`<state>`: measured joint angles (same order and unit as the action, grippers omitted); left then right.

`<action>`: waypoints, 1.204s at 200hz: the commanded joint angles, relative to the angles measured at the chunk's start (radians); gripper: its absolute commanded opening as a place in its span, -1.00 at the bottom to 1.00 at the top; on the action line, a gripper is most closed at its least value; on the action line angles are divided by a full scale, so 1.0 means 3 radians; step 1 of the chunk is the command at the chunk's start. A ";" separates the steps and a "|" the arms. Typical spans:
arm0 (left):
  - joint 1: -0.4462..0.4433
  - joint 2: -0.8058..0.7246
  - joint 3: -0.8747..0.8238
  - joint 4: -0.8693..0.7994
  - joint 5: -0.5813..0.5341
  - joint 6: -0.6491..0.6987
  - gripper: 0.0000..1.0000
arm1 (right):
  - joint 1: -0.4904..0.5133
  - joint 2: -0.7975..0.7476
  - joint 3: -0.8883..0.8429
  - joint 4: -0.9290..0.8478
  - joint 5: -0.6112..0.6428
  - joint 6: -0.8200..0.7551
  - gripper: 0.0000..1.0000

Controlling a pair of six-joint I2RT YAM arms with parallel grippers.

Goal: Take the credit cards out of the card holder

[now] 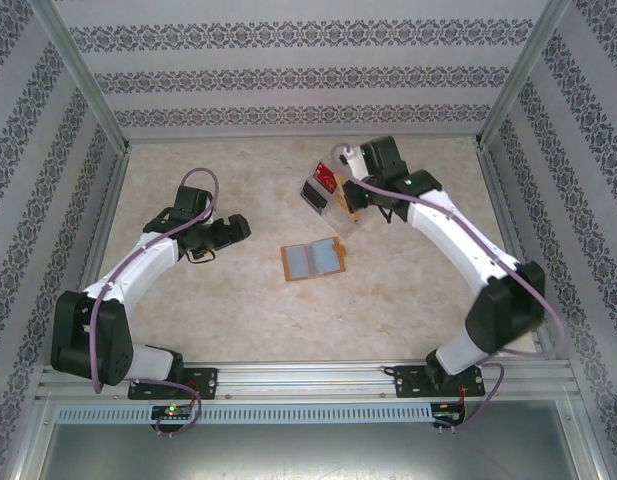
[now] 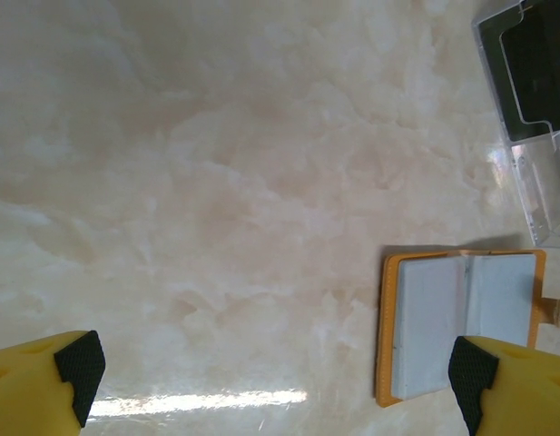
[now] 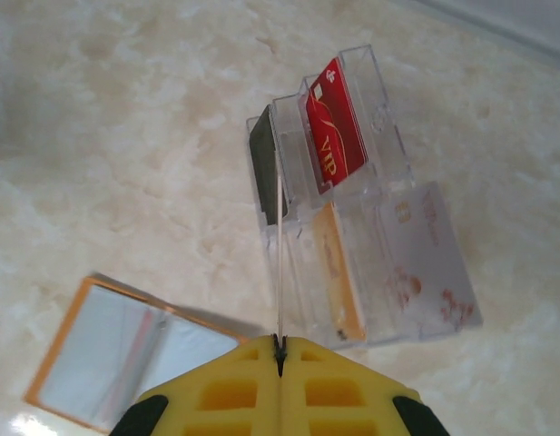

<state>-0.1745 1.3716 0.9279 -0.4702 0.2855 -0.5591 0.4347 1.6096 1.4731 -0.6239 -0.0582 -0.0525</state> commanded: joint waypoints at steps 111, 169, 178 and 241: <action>0.0096 -0.0026 0.0128 -0.0414 -0.0140 0.0416 0.99 | -0.0078 0.1562 0.1476 -0.1334 0.0332 -0.0953 -1.00; 0.0097 -0.0042 0.0108 -0.0407 -0.0114 0.0419 0.99 | -0.0099 0.1834 0.1751 -0.1484 0.0438 -0.0880 -1.00; 0.0098 -0.0043 0.0102 -0.0398 -0.0118 0.0421 0.99 | -0.0096 0.1848 0.1761 -0.1487 0.0450 -0.0874 -0.99; 0.0098 -0.0013 0.0122 -0.0400 -0.0117 0.0422 0.99 | -0.0130 0.1909 0.1771 -0.1541 0.0472 -0.0797 -0.85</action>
<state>-0.1551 1.3663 0.9390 -0.5621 0.2531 -0.4553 0.4072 2.1693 1.9785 -1.0546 0.0639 -0.3138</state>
